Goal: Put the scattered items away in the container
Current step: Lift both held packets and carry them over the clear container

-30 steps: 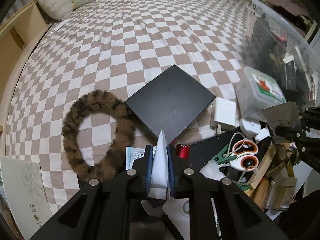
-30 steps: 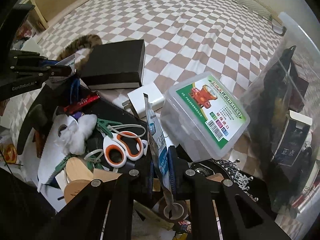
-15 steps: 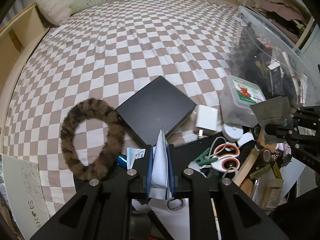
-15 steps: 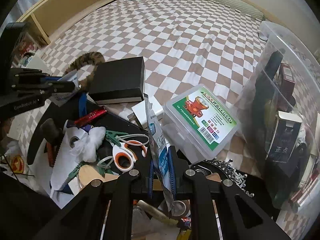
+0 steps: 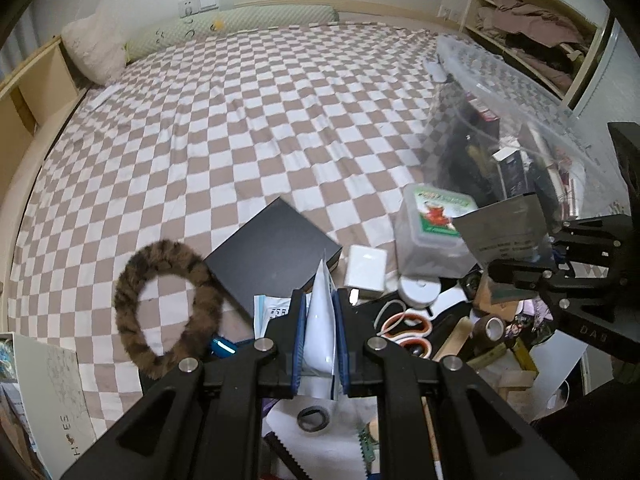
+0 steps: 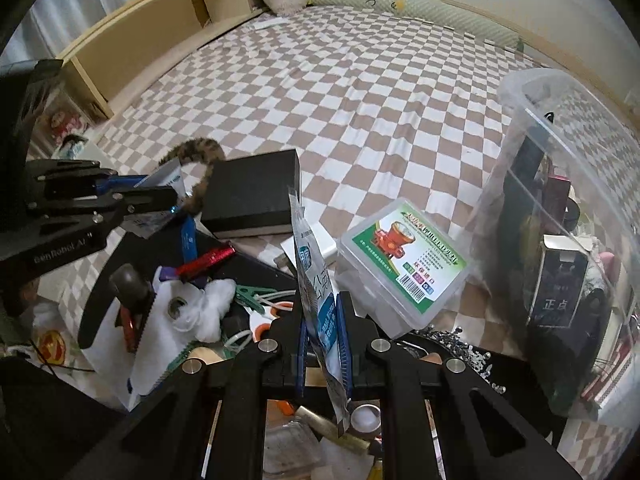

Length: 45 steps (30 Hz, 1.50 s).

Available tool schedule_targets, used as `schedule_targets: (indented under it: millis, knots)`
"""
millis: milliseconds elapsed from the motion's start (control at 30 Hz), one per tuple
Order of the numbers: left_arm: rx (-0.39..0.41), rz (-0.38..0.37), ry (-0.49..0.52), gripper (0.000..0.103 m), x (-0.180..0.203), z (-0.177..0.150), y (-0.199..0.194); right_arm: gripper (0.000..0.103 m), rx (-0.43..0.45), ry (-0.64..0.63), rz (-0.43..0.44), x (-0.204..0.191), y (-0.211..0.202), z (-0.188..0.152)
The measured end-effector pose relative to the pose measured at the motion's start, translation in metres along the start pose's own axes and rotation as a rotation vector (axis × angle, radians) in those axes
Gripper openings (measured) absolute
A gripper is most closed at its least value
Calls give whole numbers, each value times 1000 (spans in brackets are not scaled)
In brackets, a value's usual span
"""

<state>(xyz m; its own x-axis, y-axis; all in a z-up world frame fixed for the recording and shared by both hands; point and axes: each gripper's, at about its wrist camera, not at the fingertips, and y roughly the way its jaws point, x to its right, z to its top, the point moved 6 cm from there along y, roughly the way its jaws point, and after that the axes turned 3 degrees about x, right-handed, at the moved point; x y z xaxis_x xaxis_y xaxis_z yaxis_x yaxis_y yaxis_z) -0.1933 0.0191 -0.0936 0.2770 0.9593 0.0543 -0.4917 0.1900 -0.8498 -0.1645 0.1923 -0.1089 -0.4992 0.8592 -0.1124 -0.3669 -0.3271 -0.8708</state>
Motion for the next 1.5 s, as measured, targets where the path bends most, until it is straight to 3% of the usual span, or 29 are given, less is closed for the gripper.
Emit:
schedule_targets:
  millis: [667, 1133, 1500]
  knots:
    - [162, -28, -3, 14, 30, 44, -36, 15, 155, 122, -80, 45, -48, 17]
    - [258, -29, -7, 14, 52, 70, -52, 15, 375, 186, -151, 69, -101, 32]
    - [335, -63, -22, 14, 72, 94, -61, 15, 501, 185, -238, 89, -138, 35]
